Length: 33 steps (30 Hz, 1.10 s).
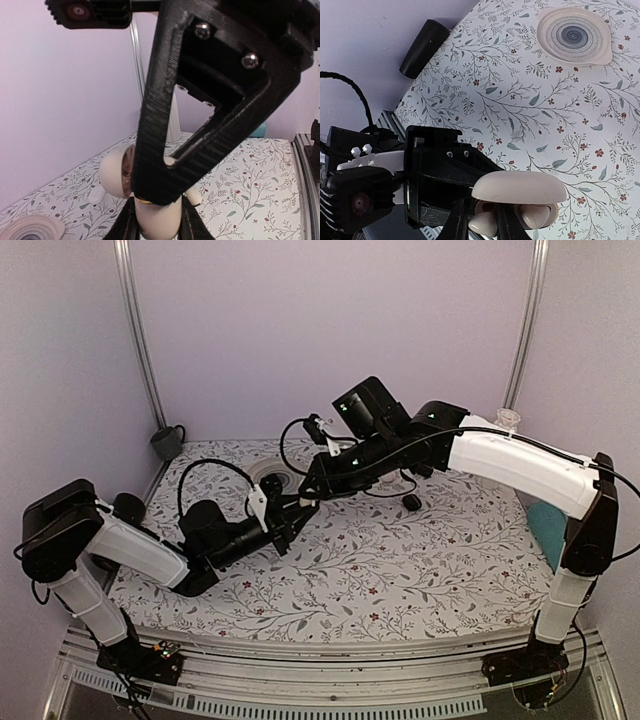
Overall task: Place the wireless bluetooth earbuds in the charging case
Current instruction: Adjust the left earbud in the left side groove of the charging case.
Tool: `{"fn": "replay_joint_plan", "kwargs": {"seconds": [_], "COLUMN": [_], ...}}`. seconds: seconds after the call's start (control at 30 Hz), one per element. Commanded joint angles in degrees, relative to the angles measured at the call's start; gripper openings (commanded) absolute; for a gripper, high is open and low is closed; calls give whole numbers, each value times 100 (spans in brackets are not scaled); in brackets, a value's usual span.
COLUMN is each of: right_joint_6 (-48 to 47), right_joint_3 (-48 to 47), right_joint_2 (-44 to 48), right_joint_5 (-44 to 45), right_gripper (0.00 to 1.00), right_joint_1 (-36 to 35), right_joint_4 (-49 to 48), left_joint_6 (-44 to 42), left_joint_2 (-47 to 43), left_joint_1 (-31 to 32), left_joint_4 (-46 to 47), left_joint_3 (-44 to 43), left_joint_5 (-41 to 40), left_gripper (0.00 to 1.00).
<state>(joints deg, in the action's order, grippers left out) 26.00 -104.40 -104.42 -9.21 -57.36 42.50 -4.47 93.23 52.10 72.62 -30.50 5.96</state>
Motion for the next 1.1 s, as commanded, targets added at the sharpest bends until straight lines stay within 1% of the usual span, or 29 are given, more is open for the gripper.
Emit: {"fn": "replay_joint_plan", "kwargs": {"seconds": [0.0, 0.13, 0.37, 0.83, 0.97, 1.07], "right_joint_6": [81, 242, 559, 874, 1024, 1148], "right_joint_3": [168, 381, 744, 1161, 1347, 1514], "right_joint_2": [-56, 104, 409, 727, 875, 1027], "right_joint_5": [104, 89, 166, 205, 301, 533], "right_gripper": [9, 8, 6, 6, 6, 6], "right_joint_1": [-38, -23, 48, 120, 127, 126], "right_joint_4": [8, -309, -826, -1438, -1825, -2064], "left_joint_6": [163, 300, 272, 272, 290, 297], "left_joint_2": [-47, 21, 102, 153, 233, 257], "left_joint_1": [99, 99, 100, 100, 103, 99], "left_joint_4": [746, 936, 1073, 1211, 1302, 1290], "left_joint_3": [-159, -150, -130, -93, -115, -166], "left_joint_5": [-4, -113, -241, -310, -373, -430], "left_gripper": [0, 0, 0, 0, 0, 0]}}
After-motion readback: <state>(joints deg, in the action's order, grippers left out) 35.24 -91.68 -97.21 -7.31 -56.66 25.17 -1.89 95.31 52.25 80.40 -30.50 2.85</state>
